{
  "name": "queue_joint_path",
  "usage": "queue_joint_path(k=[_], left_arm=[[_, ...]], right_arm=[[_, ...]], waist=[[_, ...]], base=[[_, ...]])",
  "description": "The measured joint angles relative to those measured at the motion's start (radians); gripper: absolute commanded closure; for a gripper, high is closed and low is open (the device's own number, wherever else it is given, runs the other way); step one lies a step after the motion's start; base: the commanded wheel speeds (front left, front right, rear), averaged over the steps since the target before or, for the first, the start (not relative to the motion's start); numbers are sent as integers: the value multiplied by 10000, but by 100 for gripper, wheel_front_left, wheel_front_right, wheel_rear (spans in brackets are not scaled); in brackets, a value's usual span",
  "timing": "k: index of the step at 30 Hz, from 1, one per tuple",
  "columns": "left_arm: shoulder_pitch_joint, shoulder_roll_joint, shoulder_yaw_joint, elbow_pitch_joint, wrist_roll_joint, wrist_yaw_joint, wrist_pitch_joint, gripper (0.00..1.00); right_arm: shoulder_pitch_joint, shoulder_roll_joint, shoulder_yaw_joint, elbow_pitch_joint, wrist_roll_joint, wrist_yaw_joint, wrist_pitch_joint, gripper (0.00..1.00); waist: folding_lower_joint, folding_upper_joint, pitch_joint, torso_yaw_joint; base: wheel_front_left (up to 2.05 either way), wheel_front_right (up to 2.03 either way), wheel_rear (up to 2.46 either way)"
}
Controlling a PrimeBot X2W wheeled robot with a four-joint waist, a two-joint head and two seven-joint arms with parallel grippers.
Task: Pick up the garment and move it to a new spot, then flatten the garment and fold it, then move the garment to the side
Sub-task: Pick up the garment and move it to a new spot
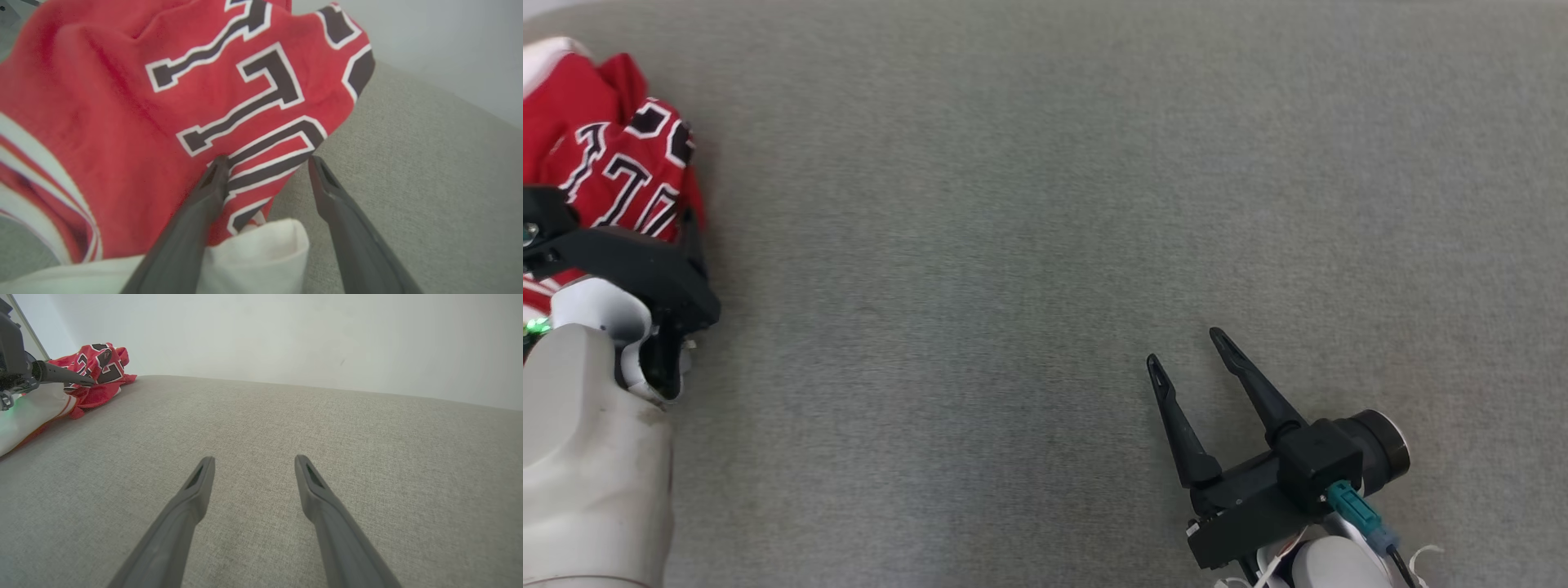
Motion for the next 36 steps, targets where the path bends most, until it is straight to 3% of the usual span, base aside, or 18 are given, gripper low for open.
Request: queue_joint_path(k=[4, 5, 6, 7, 11, 16, 20, 26, 36], left_arm=[[-32, 314, -184, 263, 414, 621, -399, 0], [-38, 397, -209, 301, 462, 686, -514, 9], [-44, 430, -199, 336, 487, 815, -681, 70], [-58, 435, -196, 366, 491, 838, -780, 100], [-70, 543, -263, 426, 535, 815, -1104, 100], [-334, 976, -366, 316, 602, 435, -1191, 100], [-684, 1198, -554, -142, 533, -100, -888, 100], [-1284, 1317, -1104, -1534, 700, -506, -192, 100], [-1807, 606, -1875, -3965, 485, -796, 667, 100]], right_arm=[[6, 0, 77, 0, 61, 0, -10, 0], [7, 2, 92, 8, 127, 0, -12, 0], [12, 2, 96, 19, 142, 0, -15, 0], [20, 0, 90, 40, 178, 0, -17, 0], [60, 2, 59, 178, 268, 0, -48, 0], [187, 2, 130, 443, 639, 0, -213, 0], [205, 2, 232, 688, 1074, 0, -374, 0], [158, 4, 343, 995, 1691, 0, -550, 0], [207, 4, 445, 1183, 2190, 0, -612, 0]], waist=[[1, 0, 297, -361], [0, -1, 340, -436], [0, -1, 374, -504], [-1, -1, 393, -557], [-1, -1, 292, -616], [-2, -2, -212, -562], [-3, -3, -662, -549], [-4, -3, -1377, -609], [-4, -4, -2153, -1230]], base=[[0, 0, 0], [0, 0, 0], [0, 0, 0], [0, 0, 0], [0, 0, 0], [0, 0, 0], [0, 0, 0], [0, 0, 0], [0, 0, 0]])
